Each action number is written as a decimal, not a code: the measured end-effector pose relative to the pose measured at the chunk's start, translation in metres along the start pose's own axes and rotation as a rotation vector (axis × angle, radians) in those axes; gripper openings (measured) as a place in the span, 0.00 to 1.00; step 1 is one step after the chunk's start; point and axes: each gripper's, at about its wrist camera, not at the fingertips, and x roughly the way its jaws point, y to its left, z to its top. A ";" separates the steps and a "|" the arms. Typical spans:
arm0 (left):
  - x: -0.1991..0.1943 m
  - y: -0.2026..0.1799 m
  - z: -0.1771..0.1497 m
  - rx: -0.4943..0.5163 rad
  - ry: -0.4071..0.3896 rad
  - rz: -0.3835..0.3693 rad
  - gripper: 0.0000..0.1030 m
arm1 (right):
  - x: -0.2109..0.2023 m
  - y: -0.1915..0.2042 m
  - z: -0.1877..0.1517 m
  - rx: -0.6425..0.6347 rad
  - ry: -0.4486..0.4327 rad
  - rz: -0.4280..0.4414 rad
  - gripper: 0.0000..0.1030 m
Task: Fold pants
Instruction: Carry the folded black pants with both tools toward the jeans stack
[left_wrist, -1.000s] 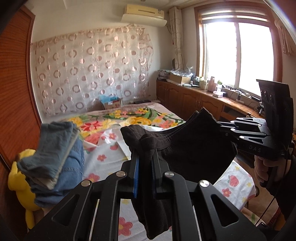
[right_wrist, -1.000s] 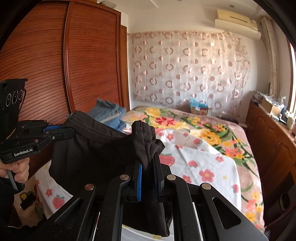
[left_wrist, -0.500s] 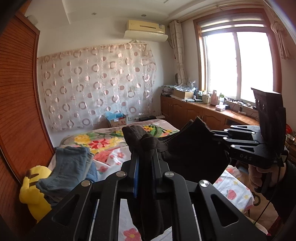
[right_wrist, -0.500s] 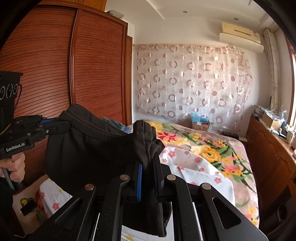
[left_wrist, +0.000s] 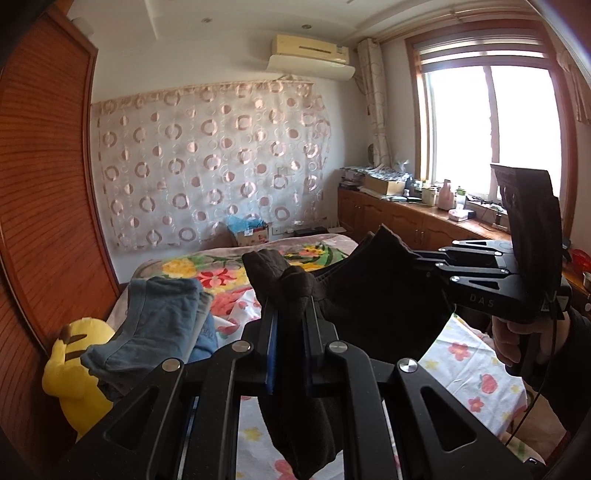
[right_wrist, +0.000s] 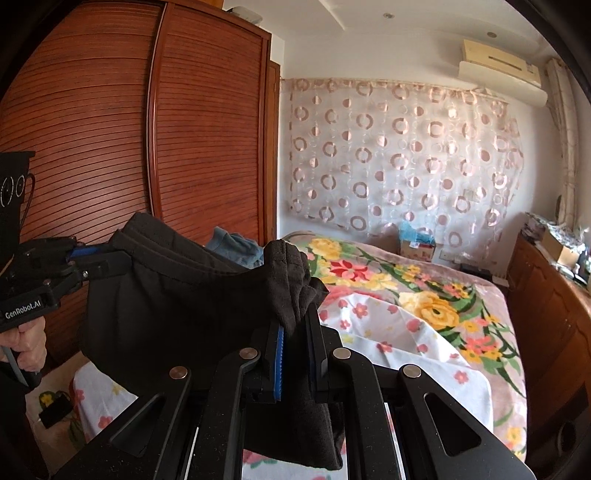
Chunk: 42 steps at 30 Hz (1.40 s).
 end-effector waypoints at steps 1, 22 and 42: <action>0.002 0.003 -0.001 -0.003 0.002 0.004 0.12 | 0.004 -0.002 0.002 -0.002 0.000 0.006 0.09; 0.025 0.082 0.004 -0.092 0.013 0.152 0.12 | 0.115 -0.033 0.051 -0.074 -0.006 0.159 0.09; 0.042 0.149 -0.027 -0.223 0.052 0.327 0.12 | 0.217 -0.021 0.080 -0.247 -0.009 0.244 0.09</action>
